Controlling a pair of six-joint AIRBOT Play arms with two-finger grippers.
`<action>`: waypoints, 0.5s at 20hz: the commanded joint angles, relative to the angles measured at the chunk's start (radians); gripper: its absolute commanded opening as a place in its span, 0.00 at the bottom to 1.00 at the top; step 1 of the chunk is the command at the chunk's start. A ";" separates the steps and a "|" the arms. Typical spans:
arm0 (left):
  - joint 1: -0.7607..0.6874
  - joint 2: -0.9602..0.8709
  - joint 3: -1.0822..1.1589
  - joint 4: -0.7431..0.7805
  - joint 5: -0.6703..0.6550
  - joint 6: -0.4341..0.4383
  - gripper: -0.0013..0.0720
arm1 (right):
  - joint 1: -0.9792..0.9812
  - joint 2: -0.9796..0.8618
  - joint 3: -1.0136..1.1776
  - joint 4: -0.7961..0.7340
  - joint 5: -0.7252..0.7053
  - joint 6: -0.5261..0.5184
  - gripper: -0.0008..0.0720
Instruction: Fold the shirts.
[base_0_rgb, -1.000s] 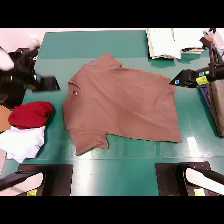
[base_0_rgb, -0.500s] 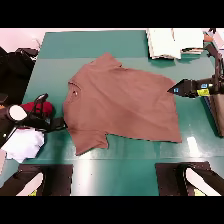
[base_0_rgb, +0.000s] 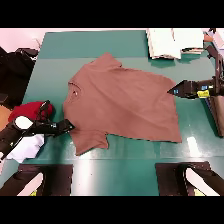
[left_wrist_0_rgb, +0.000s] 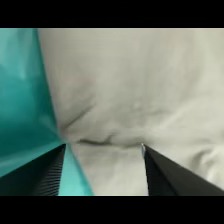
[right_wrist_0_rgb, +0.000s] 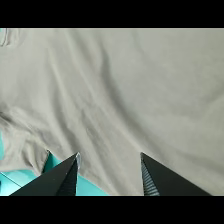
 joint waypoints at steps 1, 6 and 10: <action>-0.040 -0.024 -0.013 -0.035 0.057 0.010 0.77 | 0.000 0.001 0.000 -0.001 0.000 0.000 0.61; -0.065 -0.034 0.055 -0.035 0.041 0.014 0.05 | -0.043 0.001 -0.009 -0.027 0.037 -0.001 0.61; -0.065 -0.034 0.209 0.060 -0.090 0.056 0.05 | -0.207 0.049 -0.174 -0.273 0.101 0.005 0.61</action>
